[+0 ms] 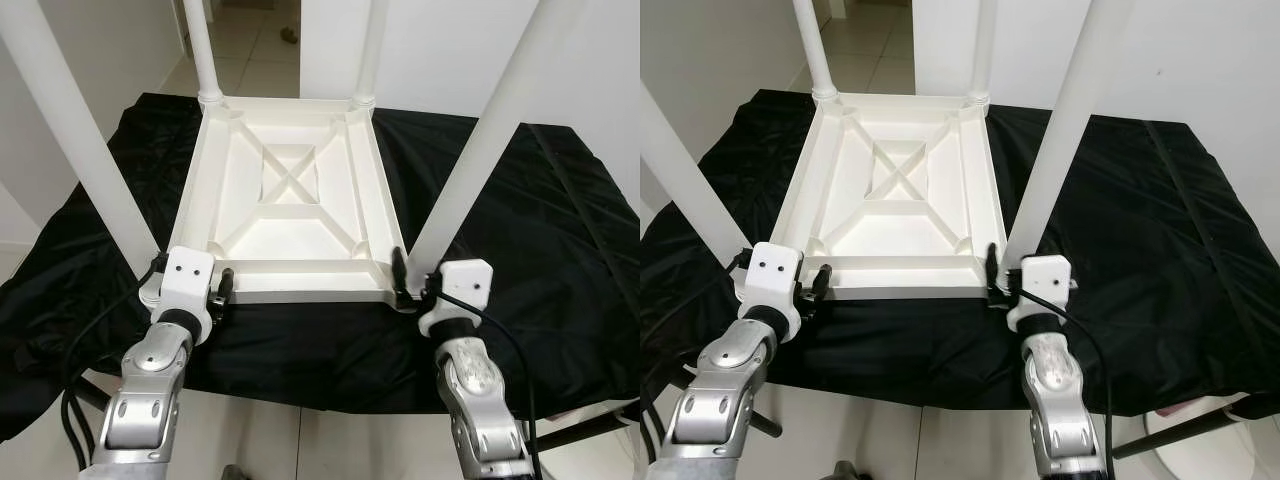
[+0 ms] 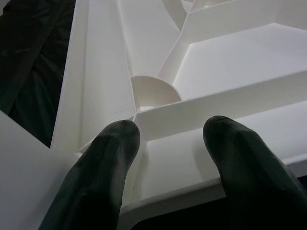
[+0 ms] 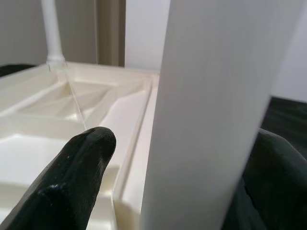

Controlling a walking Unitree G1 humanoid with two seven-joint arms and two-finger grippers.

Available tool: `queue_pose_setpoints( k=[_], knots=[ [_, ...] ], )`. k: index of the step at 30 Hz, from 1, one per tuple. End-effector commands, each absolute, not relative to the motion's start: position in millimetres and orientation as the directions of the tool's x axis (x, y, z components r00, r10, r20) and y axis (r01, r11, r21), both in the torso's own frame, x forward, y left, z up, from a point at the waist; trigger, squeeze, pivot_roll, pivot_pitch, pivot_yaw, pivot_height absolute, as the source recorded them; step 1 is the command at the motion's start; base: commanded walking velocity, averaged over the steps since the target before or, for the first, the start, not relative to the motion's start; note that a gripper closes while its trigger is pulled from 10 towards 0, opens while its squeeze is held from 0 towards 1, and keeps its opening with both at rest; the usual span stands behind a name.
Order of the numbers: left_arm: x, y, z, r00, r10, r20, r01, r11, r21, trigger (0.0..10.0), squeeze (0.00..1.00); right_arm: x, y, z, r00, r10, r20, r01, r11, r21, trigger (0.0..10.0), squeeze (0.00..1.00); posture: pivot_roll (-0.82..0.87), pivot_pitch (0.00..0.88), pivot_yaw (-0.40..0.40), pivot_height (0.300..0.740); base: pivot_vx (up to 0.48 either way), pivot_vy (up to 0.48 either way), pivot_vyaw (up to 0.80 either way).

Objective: Building children table

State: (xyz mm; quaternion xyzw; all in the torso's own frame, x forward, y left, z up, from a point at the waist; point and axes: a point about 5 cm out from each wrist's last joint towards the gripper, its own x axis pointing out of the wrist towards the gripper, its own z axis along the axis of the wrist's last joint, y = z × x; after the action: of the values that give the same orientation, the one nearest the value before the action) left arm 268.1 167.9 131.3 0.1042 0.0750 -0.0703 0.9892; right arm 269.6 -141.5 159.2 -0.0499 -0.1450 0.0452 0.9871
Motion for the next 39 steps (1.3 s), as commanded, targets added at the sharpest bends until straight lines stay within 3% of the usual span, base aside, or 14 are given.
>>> queue_pose_setpoints(
  k=[1,8,11,17,24,36,39],
  knots=[
    [263,177,116,0.961,-0.125,-0.248,0.176,0.965,0.193,10.0,0.00,276,-148,157,0.958,0.117,0.262,-0.088,0.989,-0.119,10.0,0.00,0.07,0.051,0.000,0.740,0.000,0.000,0.00],
    [263,188,117,0.964,-0.098,-0.248,0.154,0.963,0.220,10.0,0.00,286,-150,159,0.957,0.155,0.247,-0.125,0.983,-0.133,10.0,0.00,0.08,0.049,-0.009,0.740,0.000,0.000,0.00],
    [264,197,117,0.965,-0.066,-0.254,0.130,0.961,0.245,10.0,0.00,282,-128,156,0.929,0.304,0.212,-0.287,0.952,-0.107,10.0,0.00,0.09,0.050,-0.017,0.740,0.000,0.000,0.00],
    [265,203,118,0.968,-0.043,-0.247,0.113,0.954,0.277,10.0,0.00,276,-106,152,0.891,0.410,0.193,-0.403,0.912,-0.077,10.0,0.00,0.09,0.048,-0.018,0.740,0.000,0.000,0.00],
    [266,208,123,0.972,-0.053,-0.230,0.119,0.953,0.280,10.0,0.00,272,-100,151,0.896,0.394,0.204,-0.392,0.919,-0.053,10.0,0.00,0.09,0.047,-0.022,0.740,0.000,0.000,0.00],
    [266,162,125,0.951,-0.216,-0.222,0.249,0.959,0.132,10.0,0.00,280,-121,177,0.907,0.296,0.300,-0.279,0.955,-0.102,10.0,0.00,0.08,0.046,-0.014,0.740,0.000,0.000,0.00],
    [267,137,126,0.930,-0.306,-0.202,0.325,0.943,0.069,10.0,0.00,283,-125,189,0.901,0.282,0.330,-0.262,0.959,-0.106,10.0,0.00,0.07,0.037,-0.023,0.740,0.000,0.000,0.00]
  ],
)
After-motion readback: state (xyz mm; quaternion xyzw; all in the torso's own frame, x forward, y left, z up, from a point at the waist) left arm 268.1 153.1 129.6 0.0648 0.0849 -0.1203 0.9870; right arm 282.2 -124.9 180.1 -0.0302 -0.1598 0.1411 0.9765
